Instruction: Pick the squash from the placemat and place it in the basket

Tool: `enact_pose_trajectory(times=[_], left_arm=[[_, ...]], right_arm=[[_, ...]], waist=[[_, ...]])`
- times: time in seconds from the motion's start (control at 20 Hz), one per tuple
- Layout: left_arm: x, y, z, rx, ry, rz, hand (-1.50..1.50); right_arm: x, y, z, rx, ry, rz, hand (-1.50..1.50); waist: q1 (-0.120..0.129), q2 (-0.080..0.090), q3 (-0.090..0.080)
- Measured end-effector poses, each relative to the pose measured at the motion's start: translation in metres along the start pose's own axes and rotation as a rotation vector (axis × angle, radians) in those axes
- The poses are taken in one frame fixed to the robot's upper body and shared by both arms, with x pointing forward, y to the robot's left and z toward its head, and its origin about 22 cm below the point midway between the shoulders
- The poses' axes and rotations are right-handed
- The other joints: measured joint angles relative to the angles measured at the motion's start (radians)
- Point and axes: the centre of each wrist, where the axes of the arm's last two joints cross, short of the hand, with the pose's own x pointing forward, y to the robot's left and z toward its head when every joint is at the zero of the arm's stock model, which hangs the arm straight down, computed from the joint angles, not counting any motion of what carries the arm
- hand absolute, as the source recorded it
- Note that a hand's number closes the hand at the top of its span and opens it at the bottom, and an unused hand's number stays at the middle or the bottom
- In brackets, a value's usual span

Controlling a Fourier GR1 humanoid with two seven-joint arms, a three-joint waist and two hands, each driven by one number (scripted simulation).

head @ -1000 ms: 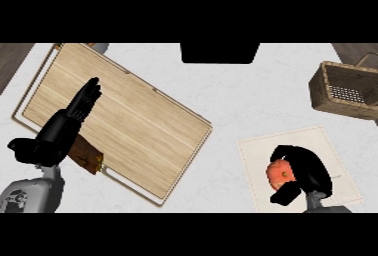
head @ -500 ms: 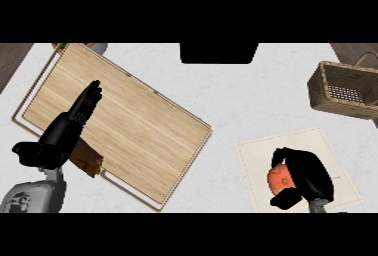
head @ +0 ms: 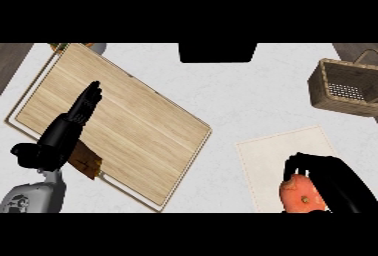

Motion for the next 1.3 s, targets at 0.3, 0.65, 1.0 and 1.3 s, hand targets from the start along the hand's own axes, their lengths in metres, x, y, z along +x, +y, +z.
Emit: enact_pose_trajectory(times=[0.3,0.65,1.0,1.3], left_arm=[[0.0,0.003,0.0,0.011,0.003,-0.004,0.0],[0.0,0.003,0.001,0.017,0.004,-0.005,0.0],[-0.004,0.002,-0.001,0.007,0.001,-0.005,0.0],[0.003,0.005,-0.006,-0.002,-0.005,-0.009,0.0]], right_arm=[[0.022,-0.032,0.033,-0.163,-0.138,-0.28,1.5],[0.032,-0.064,0.053,-0.314,-0.158,-0.455,1.5],[0.027,-0.11,0.057,-0.408,-0.074,-0.477,1.5],[0.037,-0.169,0.067,-0.527,-0.033,-0.439,1.5]], waist=[[-0.01,-0.002,0.001],[-0.013,-0.003,0.0],[-0.011,-0.002,0.0],[0.003,-0.001,0.0]])
